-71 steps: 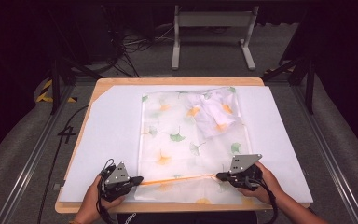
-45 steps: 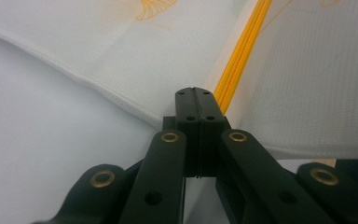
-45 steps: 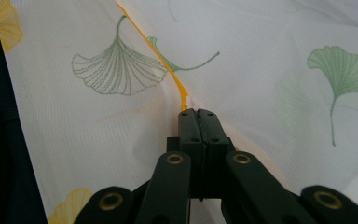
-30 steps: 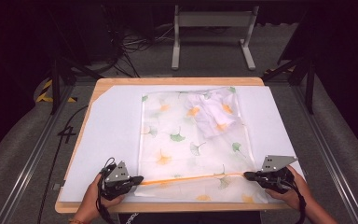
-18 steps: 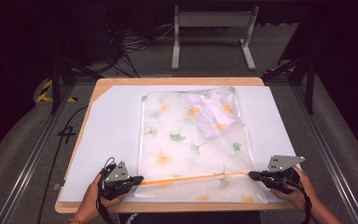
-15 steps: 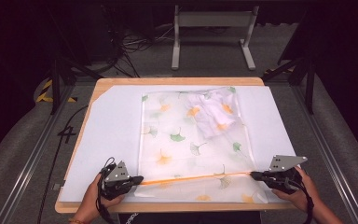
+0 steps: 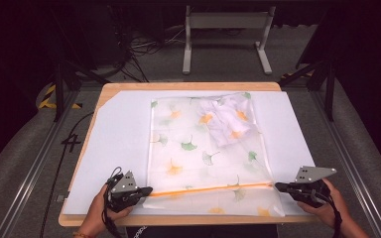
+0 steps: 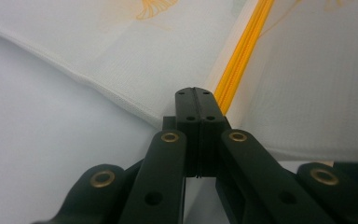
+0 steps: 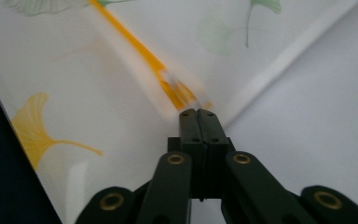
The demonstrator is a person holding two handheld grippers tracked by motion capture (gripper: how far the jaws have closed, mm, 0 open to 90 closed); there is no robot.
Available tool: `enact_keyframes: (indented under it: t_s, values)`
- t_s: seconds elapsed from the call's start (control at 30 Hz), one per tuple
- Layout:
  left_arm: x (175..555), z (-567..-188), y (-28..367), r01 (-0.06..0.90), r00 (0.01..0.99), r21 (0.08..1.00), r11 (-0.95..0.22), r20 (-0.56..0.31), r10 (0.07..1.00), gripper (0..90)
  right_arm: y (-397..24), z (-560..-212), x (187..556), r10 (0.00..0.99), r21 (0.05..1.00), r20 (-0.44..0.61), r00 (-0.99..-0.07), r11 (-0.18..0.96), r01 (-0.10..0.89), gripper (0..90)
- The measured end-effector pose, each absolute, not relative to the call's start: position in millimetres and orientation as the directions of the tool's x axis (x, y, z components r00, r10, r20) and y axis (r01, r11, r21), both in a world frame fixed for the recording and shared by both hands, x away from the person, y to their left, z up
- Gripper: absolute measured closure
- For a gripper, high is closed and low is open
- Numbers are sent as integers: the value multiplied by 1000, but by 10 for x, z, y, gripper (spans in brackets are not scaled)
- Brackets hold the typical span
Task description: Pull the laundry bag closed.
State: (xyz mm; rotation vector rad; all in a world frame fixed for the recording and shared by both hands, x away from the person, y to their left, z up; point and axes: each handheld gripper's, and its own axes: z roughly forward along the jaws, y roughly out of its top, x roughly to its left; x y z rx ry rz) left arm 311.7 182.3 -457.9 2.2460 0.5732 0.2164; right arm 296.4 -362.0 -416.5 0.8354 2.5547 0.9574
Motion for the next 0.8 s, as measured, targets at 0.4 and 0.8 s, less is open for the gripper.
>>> enact_keyframes:
  t_s: [0.4, 0.8]
  values:
    - [3097, -4544, 1798, 312, 882, 743, -592, 6, 472, 900, -3880, -4154, 2909, 665, 739, -28, -746, 516, 433, 900]
    - [3059, -4356, 1882, 260, 869, 783, -565, 66, 491, 854, -3799, -3986, 2900, 673, 784, -122, -729, 516, 344, 891]
